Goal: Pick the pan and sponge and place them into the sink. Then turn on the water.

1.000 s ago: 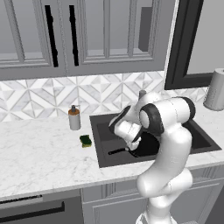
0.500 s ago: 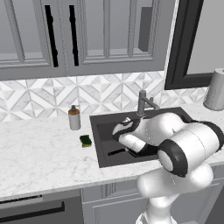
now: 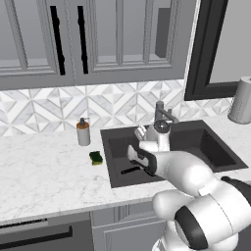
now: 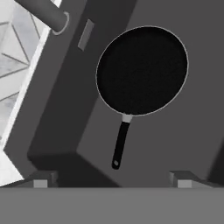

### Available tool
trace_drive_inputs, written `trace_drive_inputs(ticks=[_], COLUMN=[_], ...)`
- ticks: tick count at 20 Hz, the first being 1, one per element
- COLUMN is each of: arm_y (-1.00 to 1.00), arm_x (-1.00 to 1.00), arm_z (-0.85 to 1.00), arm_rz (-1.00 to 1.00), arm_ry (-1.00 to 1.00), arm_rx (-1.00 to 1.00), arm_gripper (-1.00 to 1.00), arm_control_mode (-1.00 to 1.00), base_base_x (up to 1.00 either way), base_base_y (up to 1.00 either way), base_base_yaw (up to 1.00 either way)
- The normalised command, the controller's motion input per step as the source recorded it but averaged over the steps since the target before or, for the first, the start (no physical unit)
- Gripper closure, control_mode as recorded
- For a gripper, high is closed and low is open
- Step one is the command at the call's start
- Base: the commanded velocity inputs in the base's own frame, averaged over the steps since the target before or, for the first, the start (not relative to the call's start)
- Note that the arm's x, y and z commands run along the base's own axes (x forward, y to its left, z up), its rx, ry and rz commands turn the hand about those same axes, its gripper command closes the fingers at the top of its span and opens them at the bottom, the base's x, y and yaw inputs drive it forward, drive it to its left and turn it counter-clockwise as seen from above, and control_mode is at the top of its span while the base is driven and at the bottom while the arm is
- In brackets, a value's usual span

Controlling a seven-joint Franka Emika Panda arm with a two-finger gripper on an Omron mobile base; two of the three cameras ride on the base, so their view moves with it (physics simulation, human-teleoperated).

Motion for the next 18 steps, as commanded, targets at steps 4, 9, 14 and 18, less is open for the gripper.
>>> trace_drive_inputs(ticks=[4, 9, 14, 18], arm_y=[0.12, 0.23, 0.39, 0.45], arm_x=[0.0, -0.28, -0.26, -0.06], arm_z=[1.0, 0.88, -0.04, -0.33], arm_rz=[0.01, 0.24, 0.47, 0.45], arm_ry=[0.34, 0.36, 0.13, -0.03], arm_rx=[-0.14, -0.09, -0.04, -0.01], arm_gripper=[-1.0, -1.0, -1.0, -1.0], arm_control_mode=[-1.0, -1.0, -1.0, -1.0], base_base_x=[0.0, 0.0, 0.0, 0.0], base_base_y=[0.0, 0.0, 0.0, 0.0], base_base_yaw=[0.0, 0.0, 0.0, 0.0])
